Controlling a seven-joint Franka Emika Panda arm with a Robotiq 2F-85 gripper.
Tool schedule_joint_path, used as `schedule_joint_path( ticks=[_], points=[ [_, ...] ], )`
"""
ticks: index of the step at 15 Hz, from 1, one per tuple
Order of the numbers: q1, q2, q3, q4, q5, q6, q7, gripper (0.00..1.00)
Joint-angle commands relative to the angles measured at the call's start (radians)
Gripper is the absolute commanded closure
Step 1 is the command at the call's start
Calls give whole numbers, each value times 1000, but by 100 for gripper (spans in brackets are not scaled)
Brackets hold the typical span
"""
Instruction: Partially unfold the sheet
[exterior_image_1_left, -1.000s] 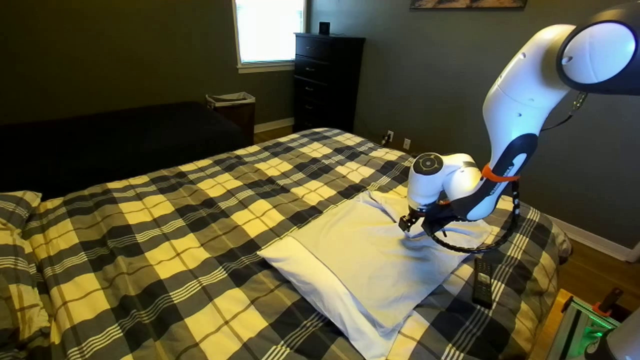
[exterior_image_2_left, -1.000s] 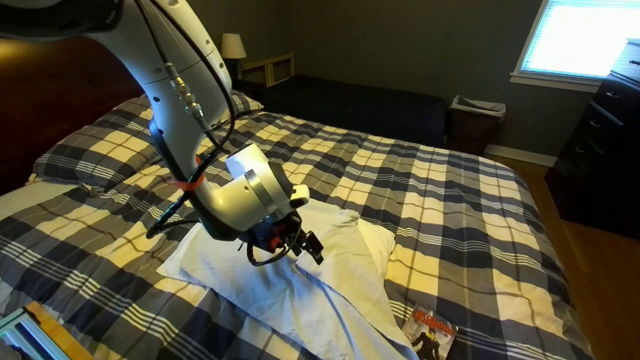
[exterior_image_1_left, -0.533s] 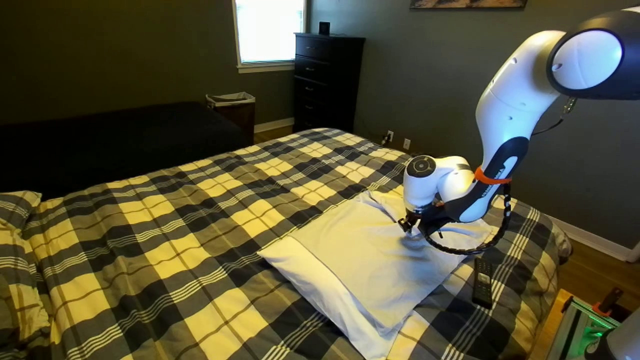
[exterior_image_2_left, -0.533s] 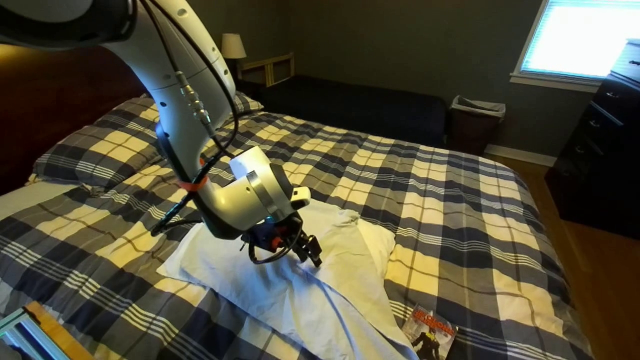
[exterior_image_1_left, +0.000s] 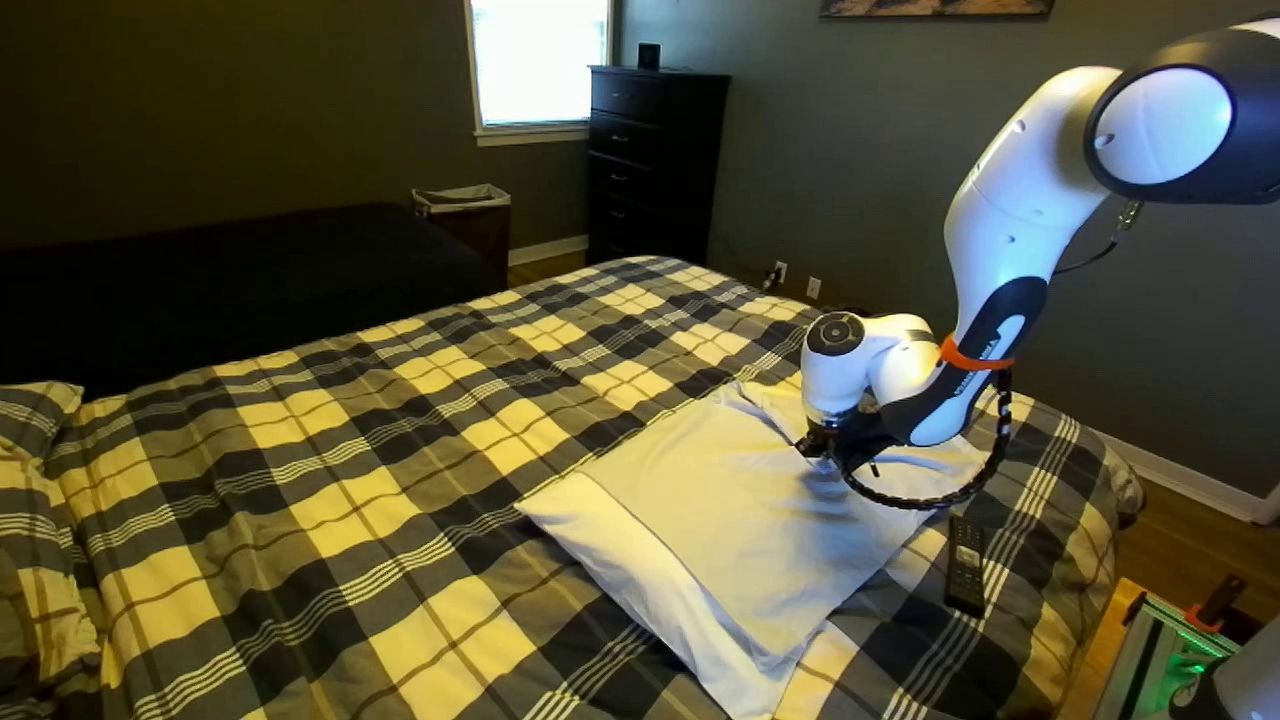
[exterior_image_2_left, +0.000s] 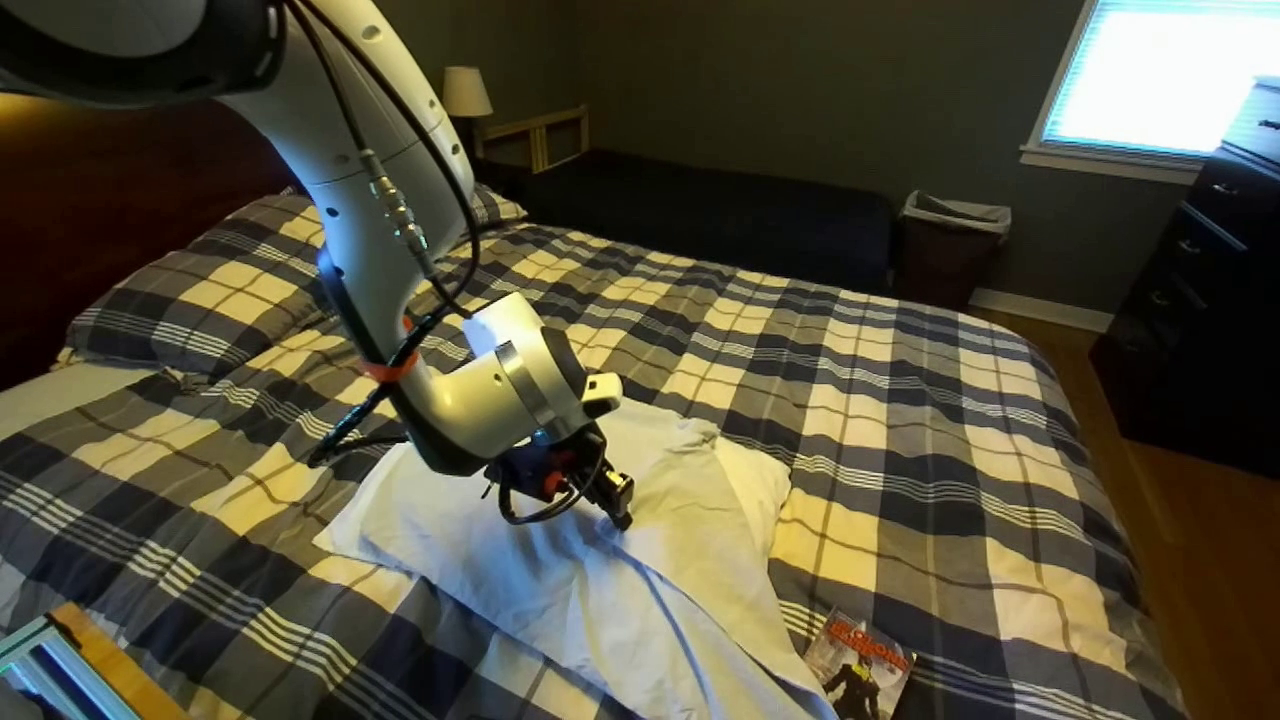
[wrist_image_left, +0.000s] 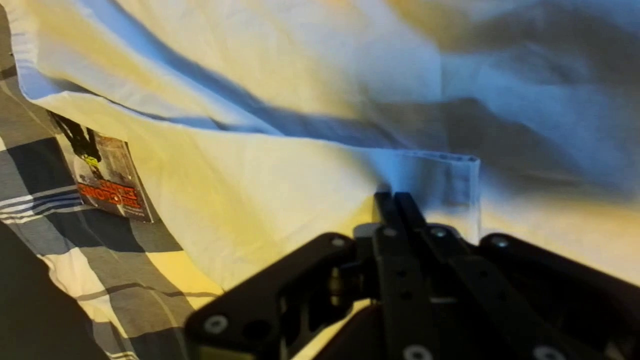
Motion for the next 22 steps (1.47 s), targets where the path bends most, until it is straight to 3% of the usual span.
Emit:
schedule_joint_path(
  ticks=[1, 7, 12, 13, 18, 22],
  points=[
    [-10, -1, 2, 7, 22, -14, -19, 100],
    [-50, -55, -42, -12, 24, 13, 15, 100],
    [-118, -100, -62, -1, 98, 18, 11, 100],
    [-96, -79, -64, 10, 58, 7, 27, 99],
    [-117, -96, -62, 11, 74, 7, 25, 99],
    [-171, -52, -29, 103, 230, -27, -53, 100]
  ],
)
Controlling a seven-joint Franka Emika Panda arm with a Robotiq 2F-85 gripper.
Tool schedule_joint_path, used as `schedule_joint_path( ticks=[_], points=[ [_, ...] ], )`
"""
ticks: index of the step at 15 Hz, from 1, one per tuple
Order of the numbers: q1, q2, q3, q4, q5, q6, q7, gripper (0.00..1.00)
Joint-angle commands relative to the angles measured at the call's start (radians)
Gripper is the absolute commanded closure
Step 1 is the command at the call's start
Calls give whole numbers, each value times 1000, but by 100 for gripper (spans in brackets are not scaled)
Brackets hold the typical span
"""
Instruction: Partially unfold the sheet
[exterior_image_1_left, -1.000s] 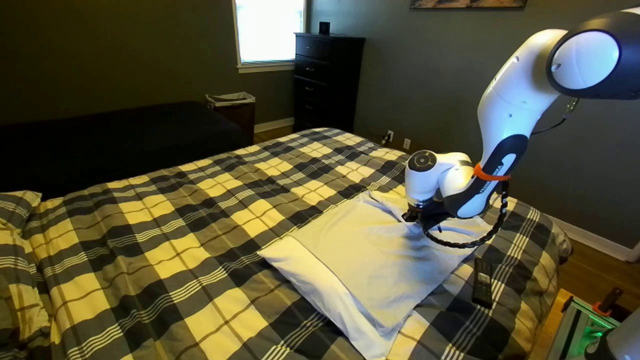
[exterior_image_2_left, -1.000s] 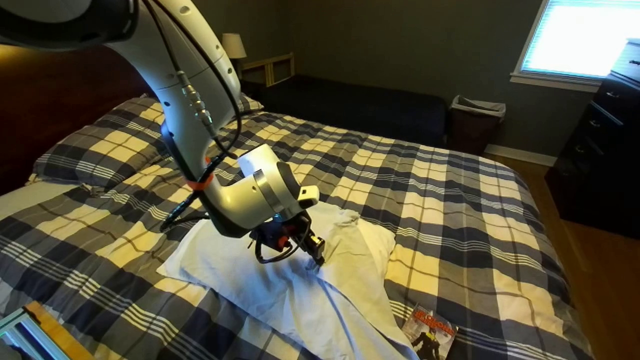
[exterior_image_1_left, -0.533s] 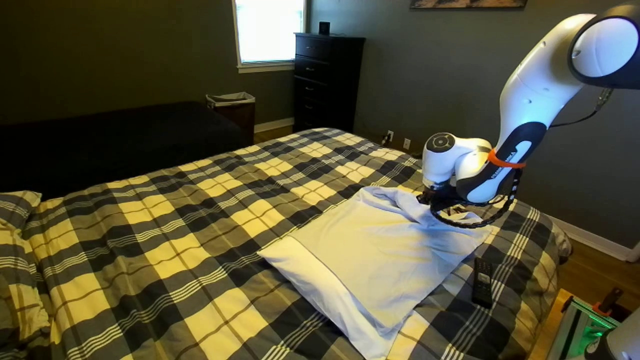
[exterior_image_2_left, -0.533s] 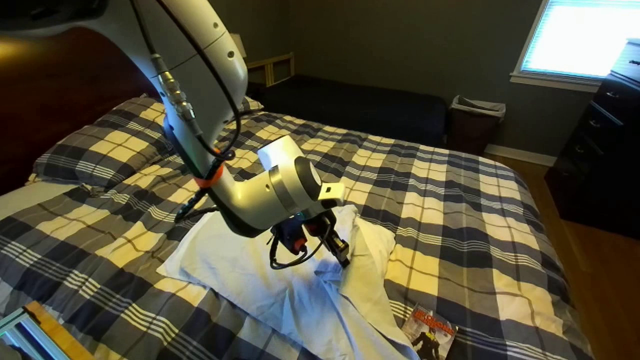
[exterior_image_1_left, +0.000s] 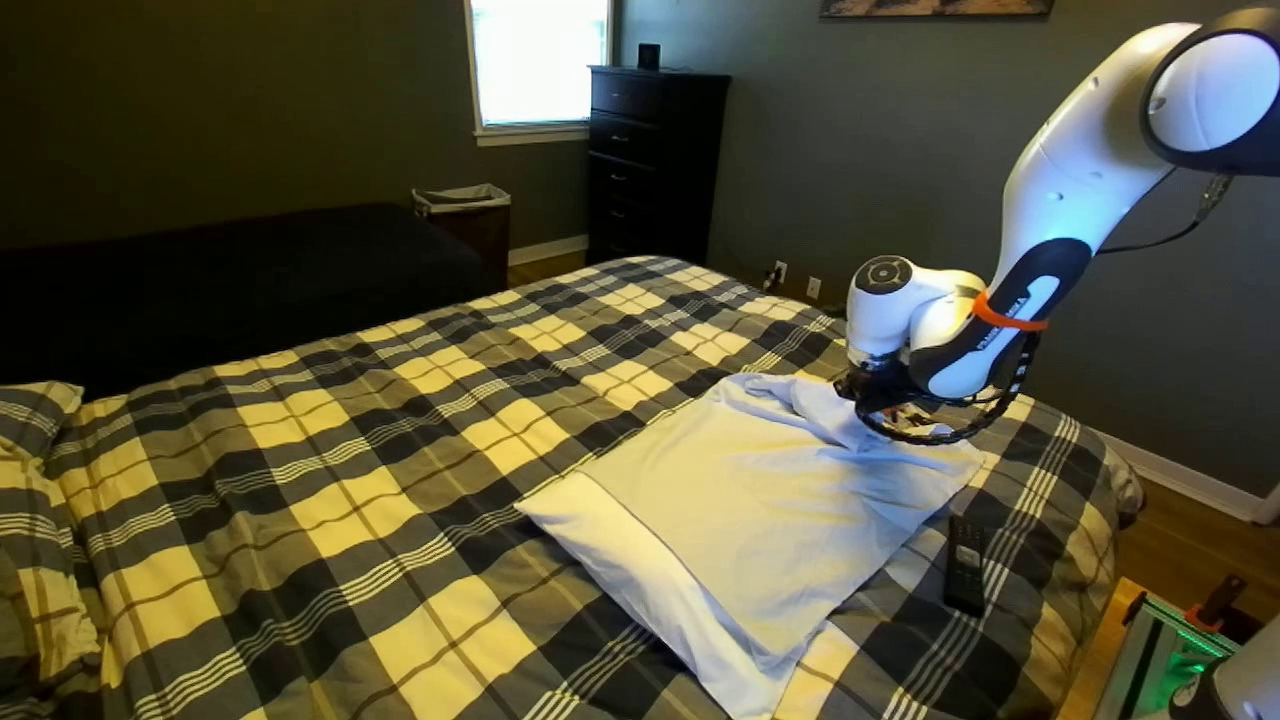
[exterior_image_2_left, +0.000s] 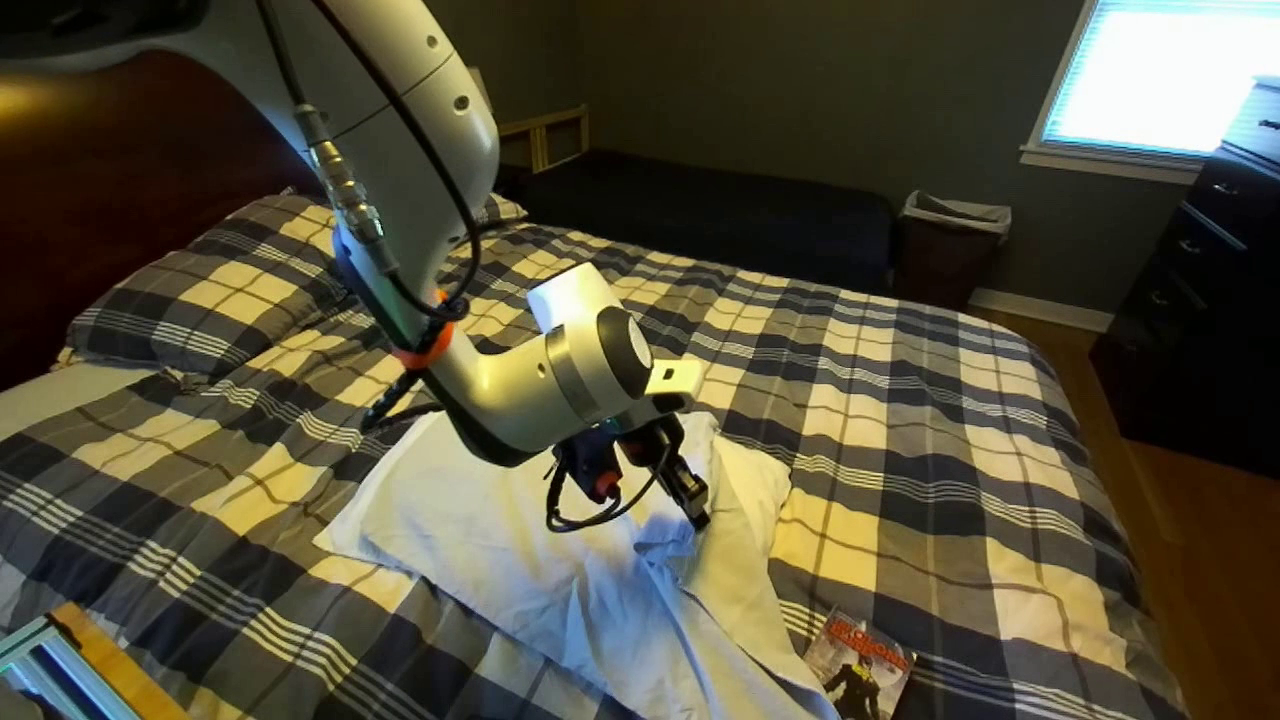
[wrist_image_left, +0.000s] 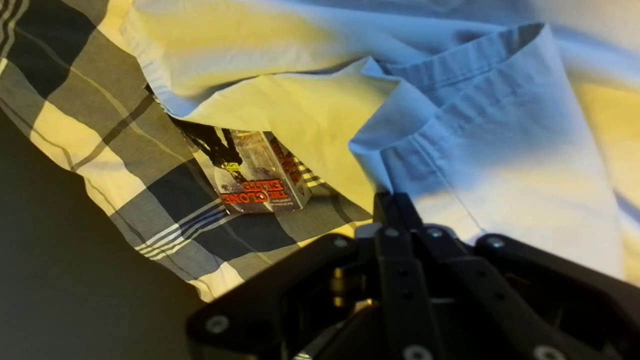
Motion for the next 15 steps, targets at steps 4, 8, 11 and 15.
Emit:
schedule_joint_path(
  ticks=[4, 8, 11, 15],
  points=[
    [-14, 96, -25, 185, 252, -69, -125, 100],
    [-1, 175, -63, 306, 345, -82, -141, 100],
    [9, 244, -95, 402, 408, -84, -144, 100],
    [9, 325, -127, 512, 504, -53, -159, 100]
  ],
)
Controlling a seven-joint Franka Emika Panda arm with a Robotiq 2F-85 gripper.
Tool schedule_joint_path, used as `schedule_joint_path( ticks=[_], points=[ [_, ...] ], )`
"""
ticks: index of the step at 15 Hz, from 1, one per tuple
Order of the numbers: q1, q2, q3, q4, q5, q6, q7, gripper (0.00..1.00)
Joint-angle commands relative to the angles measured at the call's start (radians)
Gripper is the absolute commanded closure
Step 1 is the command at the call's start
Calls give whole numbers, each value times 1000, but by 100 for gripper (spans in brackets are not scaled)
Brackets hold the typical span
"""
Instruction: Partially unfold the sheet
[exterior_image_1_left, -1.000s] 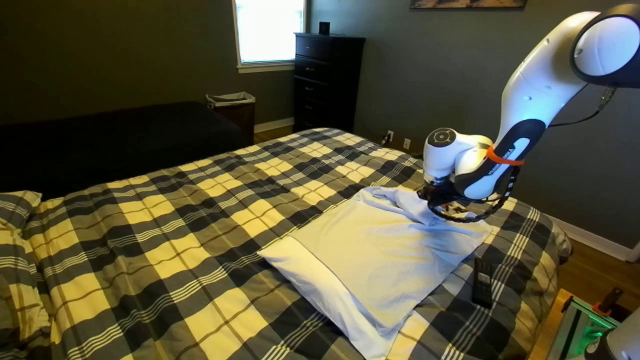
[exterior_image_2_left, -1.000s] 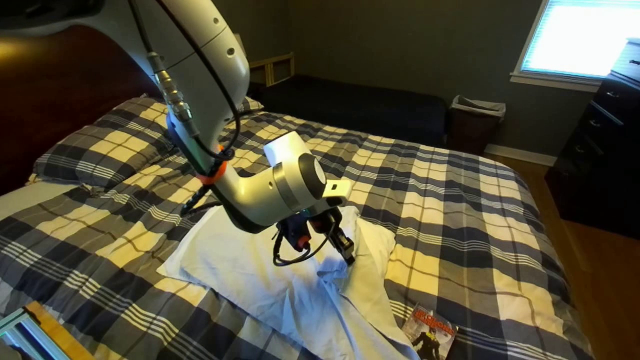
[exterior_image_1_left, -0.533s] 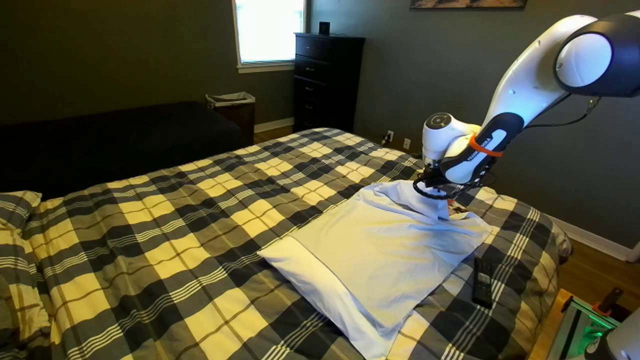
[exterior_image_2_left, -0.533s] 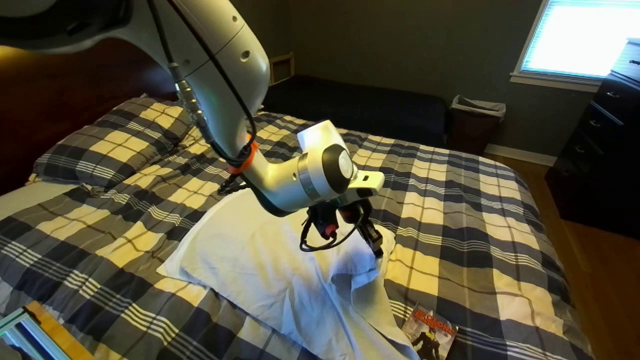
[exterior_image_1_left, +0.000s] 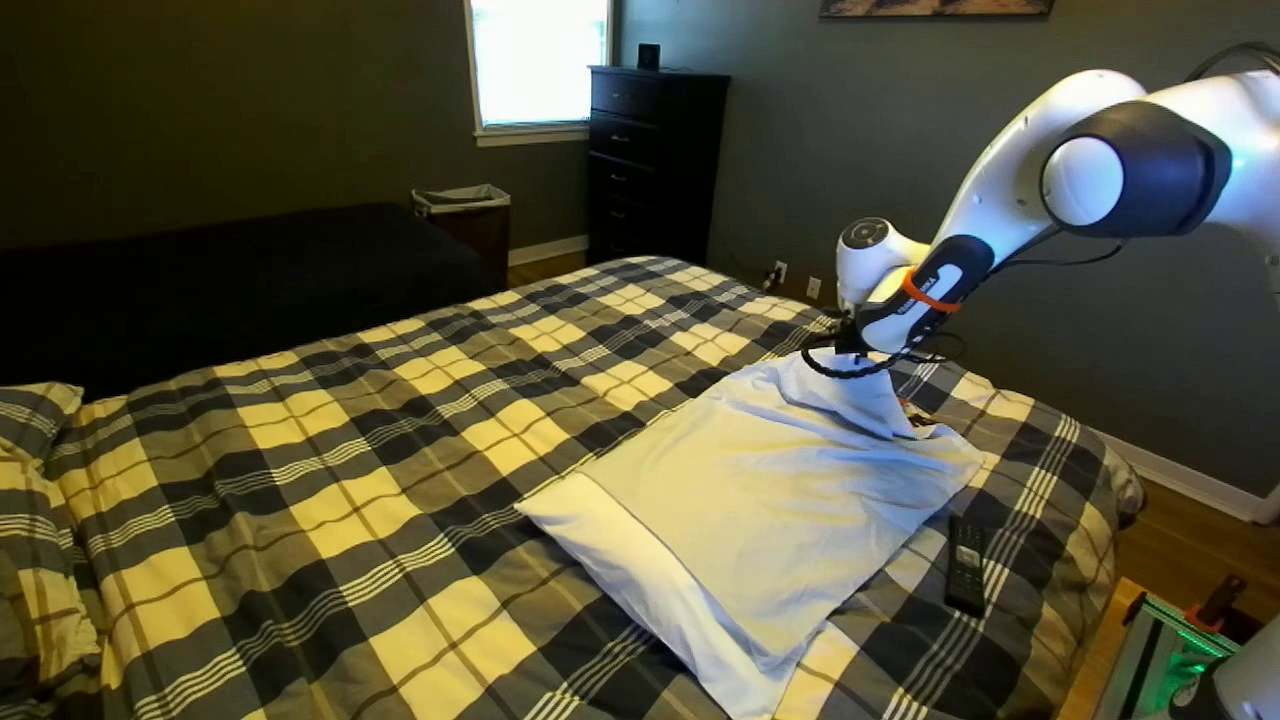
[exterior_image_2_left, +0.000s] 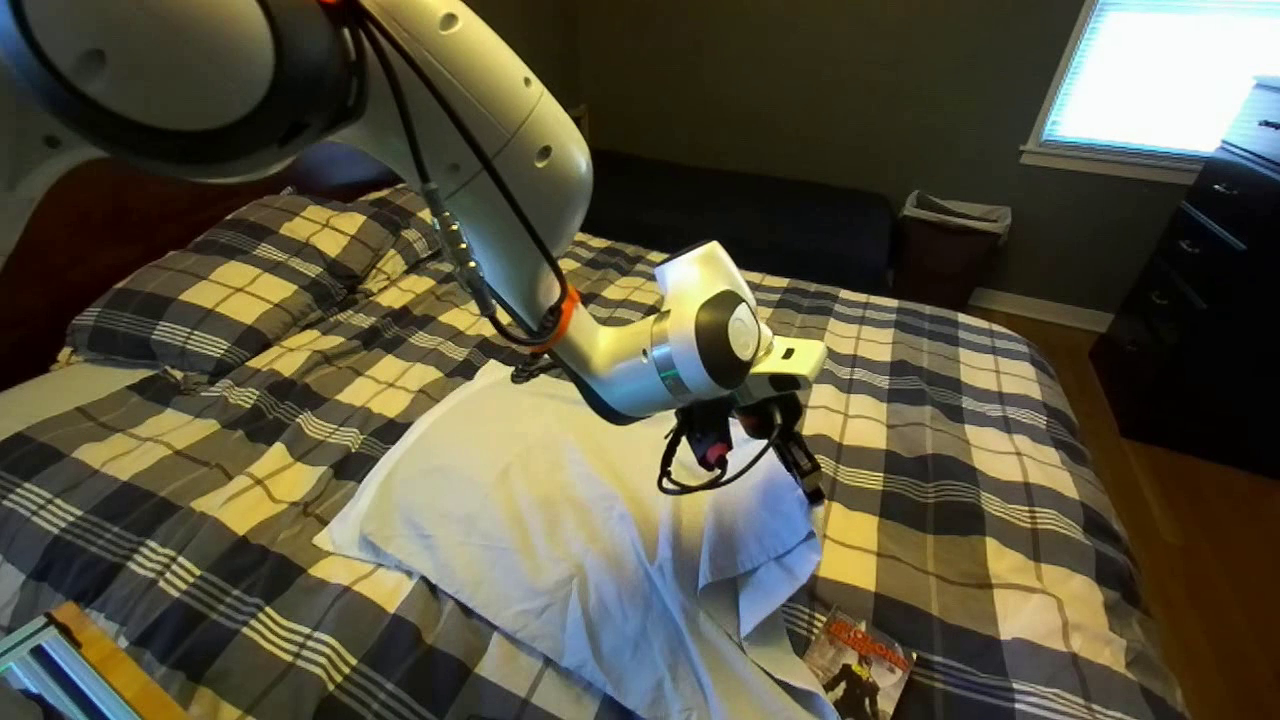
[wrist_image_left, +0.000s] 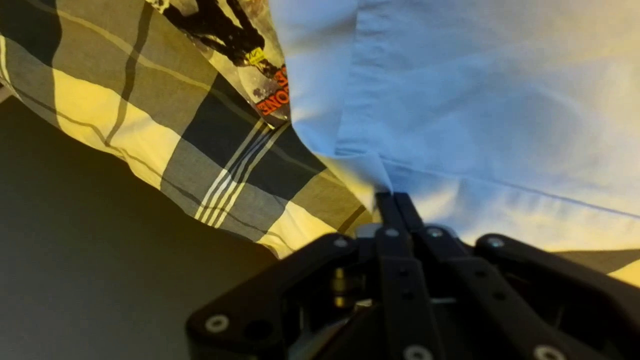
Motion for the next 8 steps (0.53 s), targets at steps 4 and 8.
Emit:
schedule_joint_path(
  ticks=[4, 8],
  points=[
    [16, 161, -51, 211, 203, -14, -72, 100],
    [11, 206, -65, 288, 318, -20, -142, 100]
  ],
)
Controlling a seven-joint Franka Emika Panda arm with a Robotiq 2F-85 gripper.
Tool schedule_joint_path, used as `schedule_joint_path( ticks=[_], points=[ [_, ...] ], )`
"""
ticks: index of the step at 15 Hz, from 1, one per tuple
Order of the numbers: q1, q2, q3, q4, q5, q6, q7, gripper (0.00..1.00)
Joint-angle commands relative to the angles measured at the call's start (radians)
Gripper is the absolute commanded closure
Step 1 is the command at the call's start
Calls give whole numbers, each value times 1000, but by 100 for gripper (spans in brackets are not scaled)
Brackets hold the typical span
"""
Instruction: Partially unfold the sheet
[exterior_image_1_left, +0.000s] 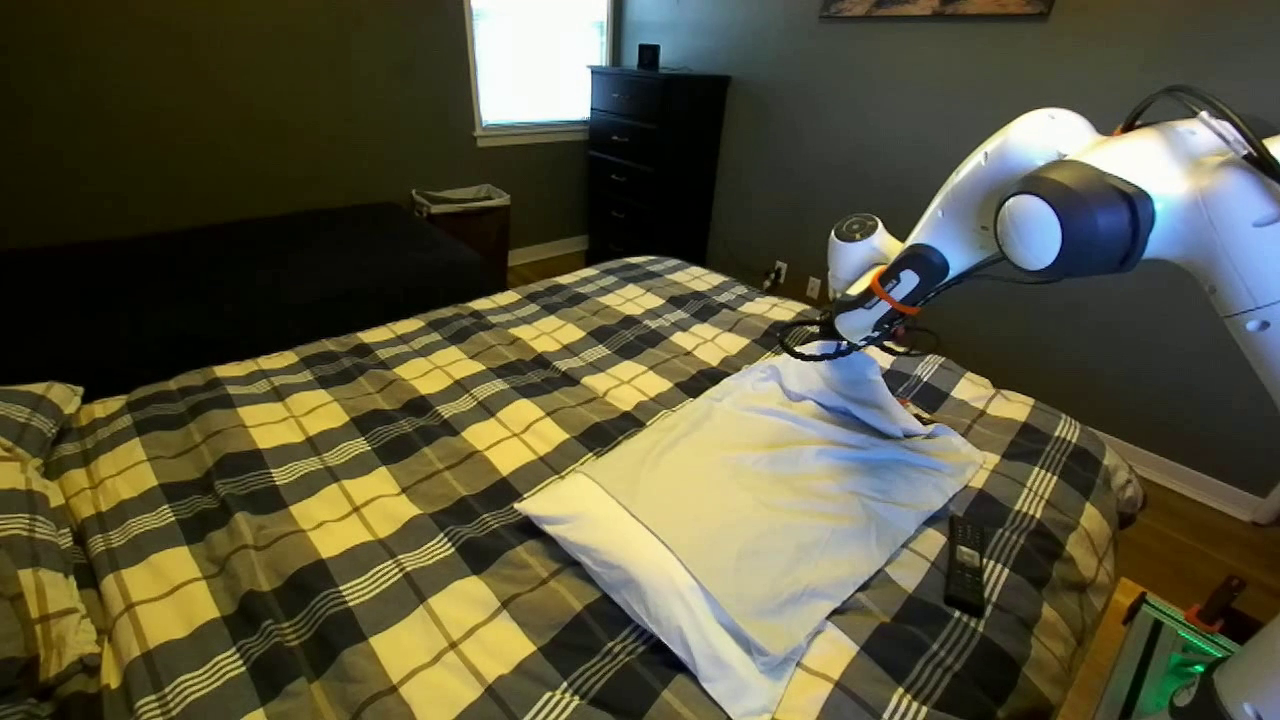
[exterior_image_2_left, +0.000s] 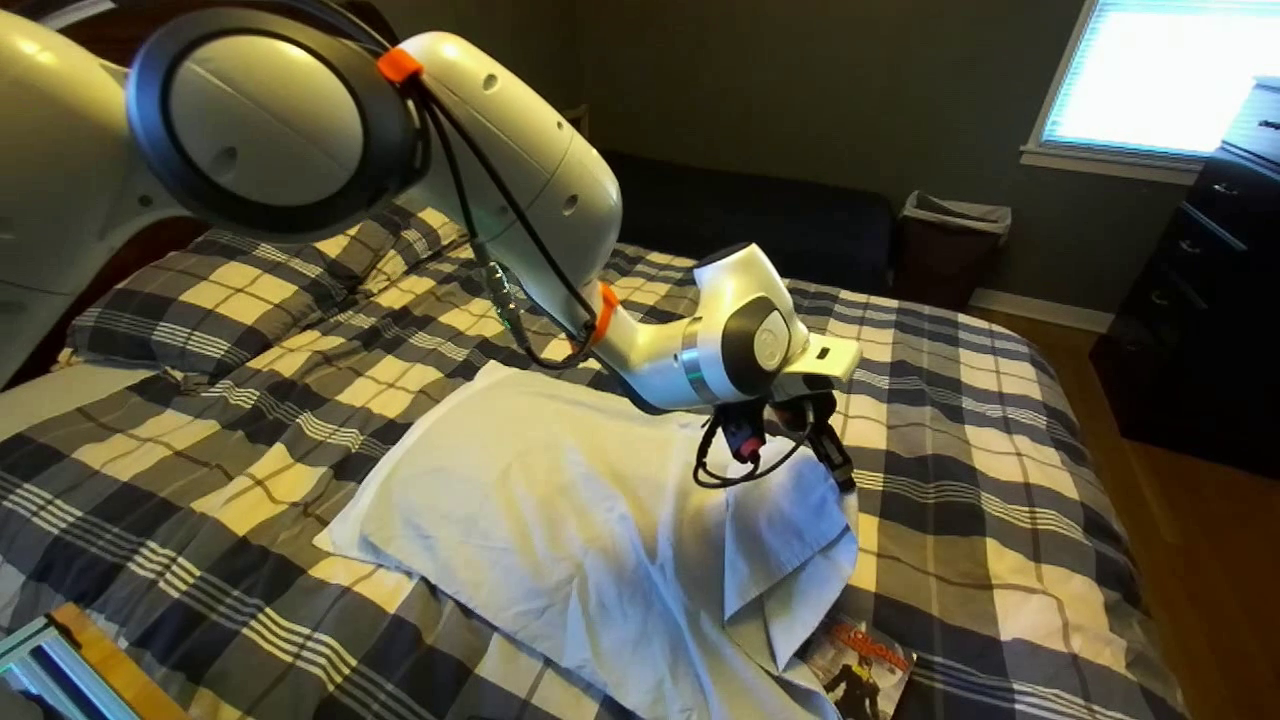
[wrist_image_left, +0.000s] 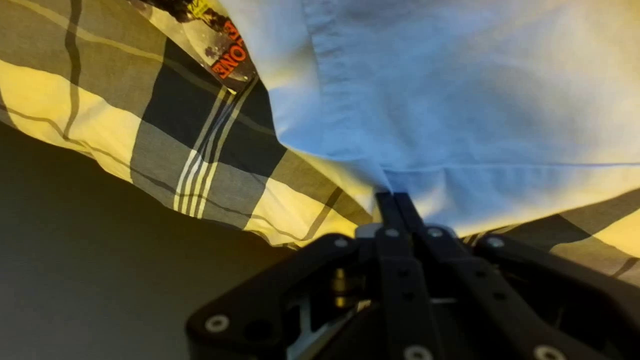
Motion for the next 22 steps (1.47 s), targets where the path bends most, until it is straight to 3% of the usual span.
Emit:
schedule_joint_path(
  ticks=[1, 7, 13, 22],
  points=[
    [32, 26, -44, 20, 92, 9, -56, 99],
    [29, 47, -48, 54, 118, 7, -71, 100],
    [-16, 131, -28, 270, 263, -88, -68, 100],
    [-22, 314, -52, 526, 281, -161, -27, 100]
  ],
)
